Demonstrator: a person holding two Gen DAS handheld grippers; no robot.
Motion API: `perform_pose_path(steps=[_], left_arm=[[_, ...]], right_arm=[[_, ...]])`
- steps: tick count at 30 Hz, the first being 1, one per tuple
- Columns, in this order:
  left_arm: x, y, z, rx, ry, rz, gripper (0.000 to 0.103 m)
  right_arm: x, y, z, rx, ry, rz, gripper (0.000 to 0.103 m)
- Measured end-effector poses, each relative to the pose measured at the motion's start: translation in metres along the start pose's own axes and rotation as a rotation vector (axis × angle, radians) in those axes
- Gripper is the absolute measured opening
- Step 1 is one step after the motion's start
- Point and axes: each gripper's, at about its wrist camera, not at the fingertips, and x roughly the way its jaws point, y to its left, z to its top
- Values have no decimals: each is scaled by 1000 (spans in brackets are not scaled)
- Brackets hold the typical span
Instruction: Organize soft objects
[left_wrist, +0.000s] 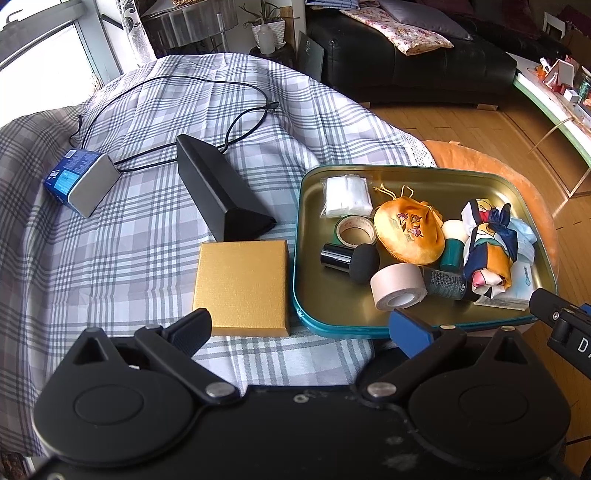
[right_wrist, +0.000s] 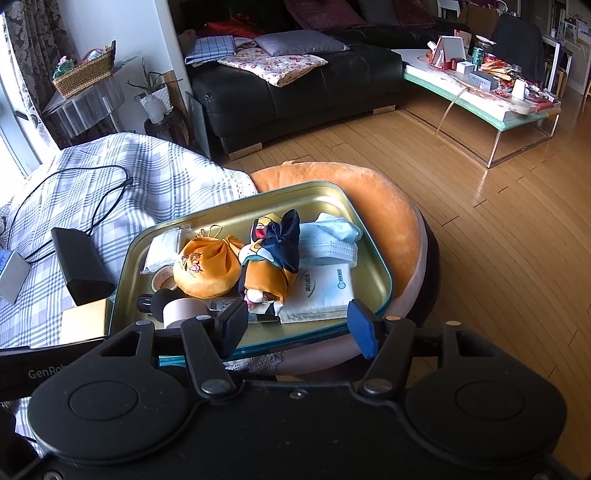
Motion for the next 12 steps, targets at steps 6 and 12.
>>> perform_pose_path(steps=[6, 12], left_arm=[[1, 1, 0, -1, 4, 0, 103], [3, 3, 0, -7, 5, 6, 103]], right_arm=[[1, -1, 0, 1, 3, 0, 58], [4, 0, 0, 3, 8, 0, 58]])
